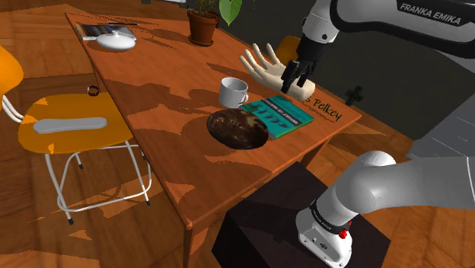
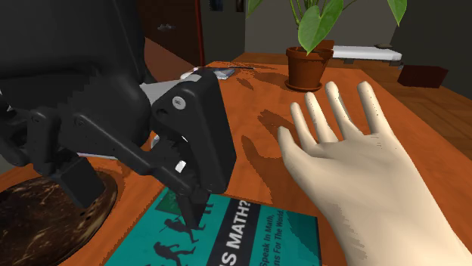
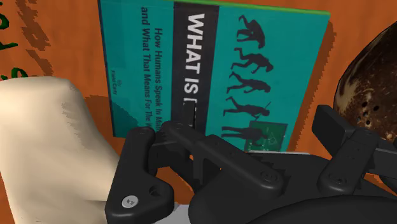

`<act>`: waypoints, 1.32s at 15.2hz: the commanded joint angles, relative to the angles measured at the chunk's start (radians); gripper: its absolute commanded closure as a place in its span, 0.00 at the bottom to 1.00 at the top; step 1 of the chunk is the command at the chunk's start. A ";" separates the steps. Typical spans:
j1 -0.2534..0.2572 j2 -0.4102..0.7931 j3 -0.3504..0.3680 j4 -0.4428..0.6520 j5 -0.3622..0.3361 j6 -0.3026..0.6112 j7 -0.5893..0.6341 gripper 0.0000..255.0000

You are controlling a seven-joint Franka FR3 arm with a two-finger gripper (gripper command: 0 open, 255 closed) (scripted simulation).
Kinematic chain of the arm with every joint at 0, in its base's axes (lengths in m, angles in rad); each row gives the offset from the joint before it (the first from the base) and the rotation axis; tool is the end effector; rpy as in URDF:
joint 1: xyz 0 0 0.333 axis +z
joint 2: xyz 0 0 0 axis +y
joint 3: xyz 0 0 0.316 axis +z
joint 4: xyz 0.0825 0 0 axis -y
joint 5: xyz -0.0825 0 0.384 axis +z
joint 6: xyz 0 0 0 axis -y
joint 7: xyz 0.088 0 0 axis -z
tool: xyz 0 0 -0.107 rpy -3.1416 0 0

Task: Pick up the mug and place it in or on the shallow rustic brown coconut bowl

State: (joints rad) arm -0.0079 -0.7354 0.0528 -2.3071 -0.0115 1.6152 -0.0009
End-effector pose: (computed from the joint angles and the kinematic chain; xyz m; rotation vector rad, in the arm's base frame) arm 0.3256 0.0185 0.6014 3.0942 0.0514 0.0673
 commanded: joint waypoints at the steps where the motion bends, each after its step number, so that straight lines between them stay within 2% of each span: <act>1: 0.000 0.000 0.000 0.000 0.000 0.000 0.000 0.00; 9: 0.011 0.322 -0.014 0.170 0.033 0.129 -0.039 0.00; 16: 0.022 0.608 -0.019 0.388 0.068 0.174 -0.076 0.00; 20: 0.023 0.626 -0.017 0.364 0.070 0.215 -0.078 0.00</act>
State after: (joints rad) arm 0.0143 -0.1132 0.0348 -1.9359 0.0582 1.8187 -0.0790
